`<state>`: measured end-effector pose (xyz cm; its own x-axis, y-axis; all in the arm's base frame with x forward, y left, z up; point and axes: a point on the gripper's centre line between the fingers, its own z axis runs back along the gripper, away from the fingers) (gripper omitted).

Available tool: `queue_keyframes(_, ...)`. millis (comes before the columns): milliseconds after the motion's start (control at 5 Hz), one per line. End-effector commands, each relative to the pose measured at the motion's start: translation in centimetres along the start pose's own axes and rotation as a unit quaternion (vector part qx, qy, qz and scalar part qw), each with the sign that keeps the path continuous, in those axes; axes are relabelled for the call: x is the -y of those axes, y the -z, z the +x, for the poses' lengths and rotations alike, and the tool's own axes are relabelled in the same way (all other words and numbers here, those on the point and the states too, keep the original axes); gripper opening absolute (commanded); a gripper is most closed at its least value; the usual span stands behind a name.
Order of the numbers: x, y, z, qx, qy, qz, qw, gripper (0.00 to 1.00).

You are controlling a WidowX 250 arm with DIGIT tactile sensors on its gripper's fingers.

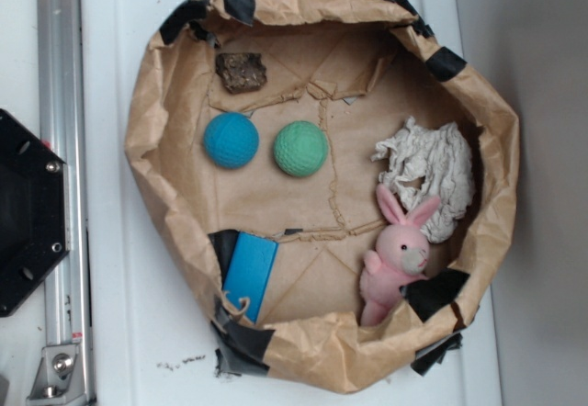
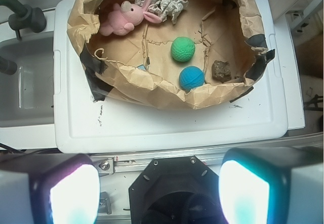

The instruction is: Grab the blue block.

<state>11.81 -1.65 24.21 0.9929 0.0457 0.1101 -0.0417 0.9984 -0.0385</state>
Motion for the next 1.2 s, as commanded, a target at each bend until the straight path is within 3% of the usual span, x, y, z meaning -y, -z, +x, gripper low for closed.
queue_keyframes(0, 0.0, 0.0, 0.0, 0.0, 0.0, 0.0, 1.0, 1.0)
queue_keyframes(200, -0.2, 4.2, 4.6, 0.017, -0.037, 0.022, 0.999, 1.0)
queue_keyframes(400, -1.8, 8.3, 8.9, -0.003, -0.13, 0.042, 0.991, 1.0)
queue_keyframes(600, -3.0, 11.6, 11.8, -0.038, -0.217, 0.039, 0.975, 1.0)
queue_keyframes(800, -2.9, 15.3, 10.5, -0.122, -0.295, 0.024, 0.947, 1.0)
queue_keyframes(1000, -2.0, 19.1, 9.5, -0.177, -0.308, 0.005, 0.935, 1.0)
